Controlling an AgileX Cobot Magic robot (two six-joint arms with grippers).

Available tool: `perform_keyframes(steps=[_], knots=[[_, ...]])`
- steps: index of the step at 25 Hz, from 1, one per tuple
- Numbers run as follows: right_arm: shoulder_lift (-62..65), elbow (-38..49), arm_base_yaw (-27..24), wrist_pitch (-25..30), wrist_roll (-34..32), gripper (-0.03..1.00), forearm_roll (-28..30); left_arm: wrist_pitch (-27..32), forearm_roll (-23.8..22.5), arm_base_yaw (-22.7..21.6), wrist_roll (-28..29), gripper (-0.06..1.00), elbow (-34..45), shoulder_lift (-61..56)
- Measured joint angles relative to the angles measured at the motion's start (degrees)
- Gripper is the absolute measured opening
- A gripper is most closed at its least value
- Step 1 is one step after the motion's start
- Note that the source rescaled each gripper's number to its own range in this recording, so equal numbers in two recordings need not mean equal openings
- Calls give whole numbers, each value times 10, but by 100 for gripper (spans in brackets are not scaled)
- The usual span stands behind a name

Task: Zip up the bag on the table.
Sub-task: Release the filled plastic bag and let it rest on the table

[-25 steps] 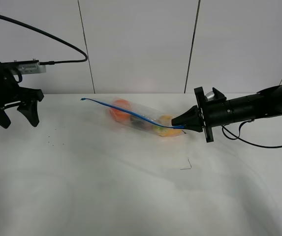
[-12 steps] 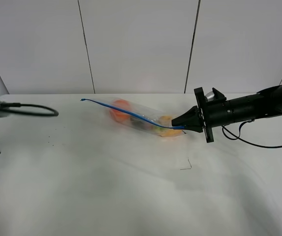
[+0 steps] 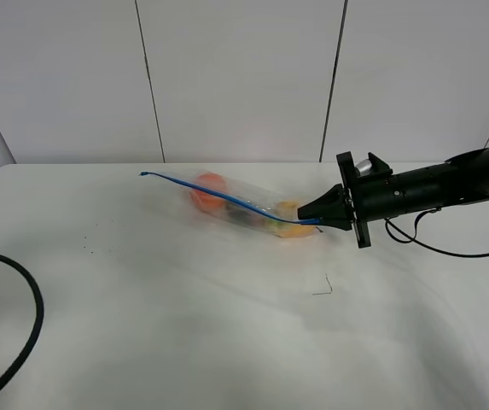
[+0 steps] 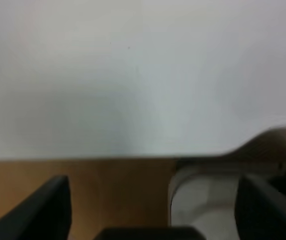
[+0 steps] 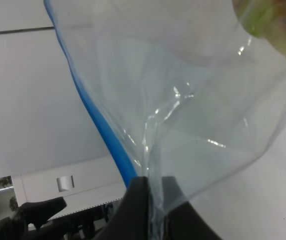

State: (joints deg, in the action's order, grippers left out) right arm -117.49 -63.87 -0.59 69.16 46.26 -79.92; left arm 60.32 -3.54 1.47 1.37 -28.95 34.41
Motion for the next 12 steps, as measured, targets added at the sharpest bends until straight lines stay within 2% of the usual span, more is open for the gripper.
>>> perform_keyframes(steps=[7, 12], knots=[[0, 0, 0, 0, 1, 0, 2, 1, 23, 0, -1, 99, 0, -103], [0, 0, 0, 0, 1, 0, 2, 1, 2, 0, -1, 99, 0, -122]])
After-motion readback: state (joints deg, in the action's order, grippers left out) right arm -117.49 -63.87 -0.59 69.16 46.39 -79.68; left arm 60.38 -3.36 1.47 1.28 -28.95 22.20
